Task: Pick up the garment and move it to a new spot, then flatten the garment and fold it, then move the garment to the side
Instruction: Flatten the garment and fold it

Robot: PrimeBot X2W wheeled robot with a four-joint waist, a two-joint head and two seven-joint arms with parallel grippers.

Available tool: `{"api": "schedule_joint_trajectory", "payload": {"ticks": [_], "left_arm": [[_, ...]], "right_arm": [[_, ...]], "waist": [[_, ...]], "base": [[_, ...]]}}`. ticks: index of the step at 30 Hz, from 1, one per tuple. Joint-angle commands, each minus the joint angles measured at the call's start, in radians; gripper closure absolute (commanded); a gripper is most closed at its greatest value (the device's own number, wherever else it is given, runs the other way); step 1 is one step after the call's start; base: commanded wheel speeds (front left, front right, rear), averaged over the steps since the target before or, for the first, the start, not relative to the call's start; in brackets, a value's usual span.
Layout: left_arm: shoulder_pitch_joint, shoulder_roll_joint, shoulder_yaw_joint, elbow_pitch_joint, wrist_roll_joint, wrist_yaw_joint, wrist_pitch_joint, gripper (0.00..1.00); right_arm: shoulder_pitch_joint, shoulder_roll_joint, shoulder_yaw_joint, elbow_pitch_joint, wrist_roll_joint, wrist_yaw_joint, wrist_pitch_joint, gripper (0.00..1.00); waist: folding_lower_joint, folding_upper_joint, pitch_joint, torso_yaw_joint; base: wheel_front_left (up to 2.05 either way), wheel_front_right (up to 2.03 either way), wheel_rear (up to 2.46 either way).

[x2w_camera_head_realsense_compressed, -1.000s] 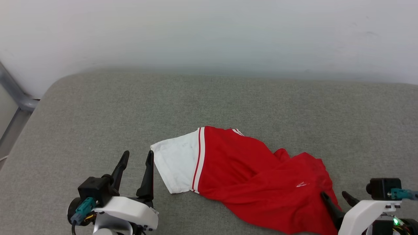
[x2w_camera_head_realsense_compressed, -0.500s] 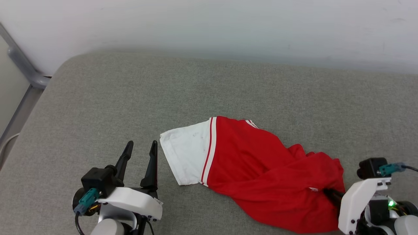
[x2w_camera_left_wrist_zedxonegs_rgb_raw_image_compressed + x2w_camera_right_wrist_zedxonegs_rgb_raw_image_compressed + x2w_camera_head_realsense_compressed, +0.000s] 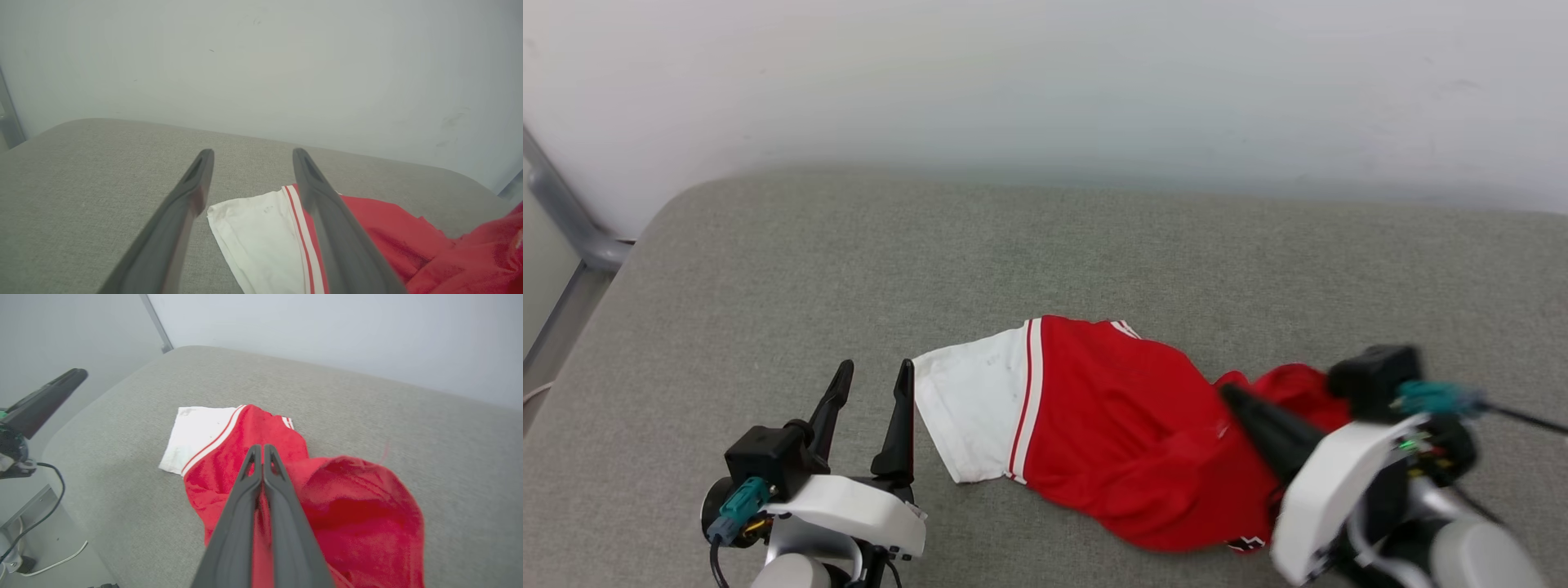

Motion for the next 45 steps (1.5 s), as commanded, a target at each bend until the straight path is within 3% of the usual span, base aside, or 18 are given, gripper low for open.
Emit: {"api": "schedule_joint_trajectory", "payload": {"ticks": [1,5,9,16,17,18,19,27,31,32,38,41,45], "left_arm": [[0.012,0.005,0.002,-0.002,-0.001,0.003,-0.004,0.0],[0.013,0.006,-0.006,-0.005,-0.005,-0.001,0.009,0.0],[0.007,0.005,-0.014,-0.009,-0.008,-0.002,0.016,0.0],[0.019,0.004,-0.022,-0.001,-0.017,-0.003,0.019,0.0],[0.02,0.004,-0.022,0.001,-0.02,-0.002,0.02,0.0],[0.02,0.004,-0.022,0.002,-0.021,-0.002,0.02,0.0],[0.02,0.004,-0.023,0.003,-0.023,-0.003,0.019,0.0],[0.034,0.01,-0.024,0.009,-0.027,0.003,0.018,0.0],[0.036,0.015,-0.025,0.005,-0.028,0.007,0.018,0.0],[0.036,0.018,-0.024,-0.001,-0.027,0.011,0.017,0.0],[0.034,0.019,-0.024,-0.009,-0.027,0.016,0.014,0.0],[0.027,0.018,-0.026,-0.011,-0.028,0.015,0.013,0.0],[0.014,0.018,-0.027,-0.011,-0.029,0.011,0.012,0.0]], "right_arm": [[0.02,0.007,0.052,-0.024,0.007,-0.001,0.004,1.0],[0.059,0.033,0.237,-0.045,0.067,-0.001,0.031,1.0],[0.109,0.056,0.397,0.014,0.146,-0.001,0.05,1.0],[0.136,0.084,0.496,0.208,0.195,-0.001,0.016,1.0],[0.136,0.095,0.499,0.226,0.205,-0.001,-0.002,0.68],[0.128,0.105,0.497,0.236,0.202,-0.001,-0.032,0.15],[0.118,0.109,0.495,0.244,0.194,-0.001,-0.06,0.0],[0.077,0.113,0.456,0.144,0.142,-0.001,-0.37,0.0],[0.083,0.11,0.4,0.095,0.113,-0.001,-0.452,0.0],[0.102,0.108,0.265,0.097,0.084,-0.001,-0.456,0.0],[0.119,0.104,0.015,0.168,0.051,-0.001,-0.393,0.0],[0.102,0.081,-0.095,0.238,0.054,-0.001,-0.331,0.0],[0.063,0.035,-0.169,0.331,0.075,-0.001,-0.223,0.0]], "waist": [[0.0,0.0,-0.012,-0.012],[0.0,0.0,-0.024,-0.017],[0.0,0.0,-0.026,-0.011],[0.0,0.0,-0.026,0.003],[0.0,0.0,-0.025,0.004],[0.0,0.0,-0.026,0.006],[0.0,0.0,-0.027,0.007],[0.0,0.0,-0.044,0.004],[0.0,0.0,-0.053,-0.002],[0.0,0.0,-0.056,-0.005],[0.0,0.0,-0.047,-0.001],[0.0,0.0,-0.037,0.004],[0.0,0.0,-0.017,0.016]], "base": [[0.0,0.0,0.0],[0.0,0.0,0.0],[0.0,0.0,0.0],[0.0,0.0,0.0],[0.0,0.0,0.0],[0.0,0.0,0.0],[0.0,0.0,0.0],[0.0,0.0,0.0],[0.0,0.0,0.0],[0.0,0.0,0.0],[0.0,0.0,0.0],[0.0,0.0,0.0],[0.0,0.0,0.0]]}}
